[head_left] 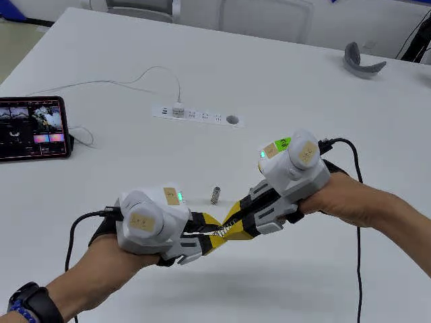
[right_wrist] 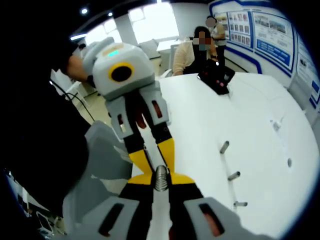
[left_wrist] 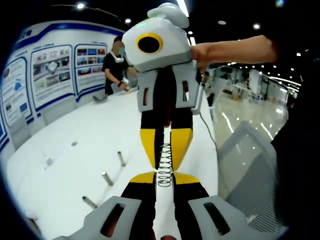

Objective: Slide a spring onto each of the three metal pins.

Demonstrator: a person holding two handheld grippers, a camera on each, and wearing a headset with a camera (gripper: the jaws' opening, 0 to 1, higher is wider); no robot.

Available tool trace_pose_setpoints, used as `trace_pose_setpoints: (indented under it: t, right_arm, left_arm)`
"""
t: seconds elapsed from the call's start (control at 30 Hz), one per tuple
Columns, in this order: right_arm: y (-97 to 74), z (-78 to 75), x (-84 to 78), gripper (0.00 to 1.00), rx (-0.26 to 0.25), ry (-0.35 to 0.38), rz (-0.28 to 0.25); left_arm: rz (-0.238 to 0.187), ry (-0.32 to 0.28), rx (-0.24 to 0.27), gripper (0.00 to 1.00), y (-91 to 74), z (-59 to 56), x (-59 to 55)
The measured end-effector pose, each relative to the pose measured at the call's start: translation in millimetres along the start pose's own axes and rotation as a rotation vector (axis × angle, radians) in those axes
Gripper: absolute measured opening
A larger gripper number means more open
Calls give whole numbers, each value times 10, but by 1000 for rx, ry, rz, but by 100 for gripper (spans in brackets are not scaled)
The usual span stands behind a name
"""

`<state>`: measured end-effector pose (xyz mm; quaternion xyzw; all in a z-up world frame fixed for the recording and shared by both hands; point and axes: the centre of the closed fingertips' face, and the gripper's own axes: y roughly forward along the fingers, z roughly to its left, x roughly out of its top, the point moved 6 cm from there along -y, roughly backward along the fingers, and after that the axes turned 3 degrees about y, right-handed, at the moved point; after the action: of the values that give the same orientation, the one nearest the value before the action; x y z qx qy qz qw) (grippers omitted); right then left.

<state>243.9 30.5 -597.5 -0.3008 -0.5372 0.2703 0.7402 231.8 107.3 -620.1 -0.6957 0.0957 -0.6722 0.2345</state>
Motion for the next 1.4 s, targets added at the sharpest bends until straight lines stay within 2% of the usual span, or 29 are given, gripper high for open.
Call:
trace_pose_setpoints:
  t: [0.47,0.8,1.07,1.2,1.4]
  right_arm:
    - [-49,-47,-228,12,-45,60,-4]
    - [-85,-110,-431,12,-98,109,11]
    - [-113,-182,-585,12,-132,126,46]
    - [-130,-225,-616,12,-149,159,45]
    - [-159,-300,-671,12,-170,170,58]
  left_arm:
    - [19,-68,45,22,-84,25,-166]
    - [38,-113,87,28,-150,61,-304]
    - [49,-167,138,32,-236,128,-447]
    - [55,-191,161,35,-276,162,-509]
    - [63,-231,202,39,-341,230,-599]
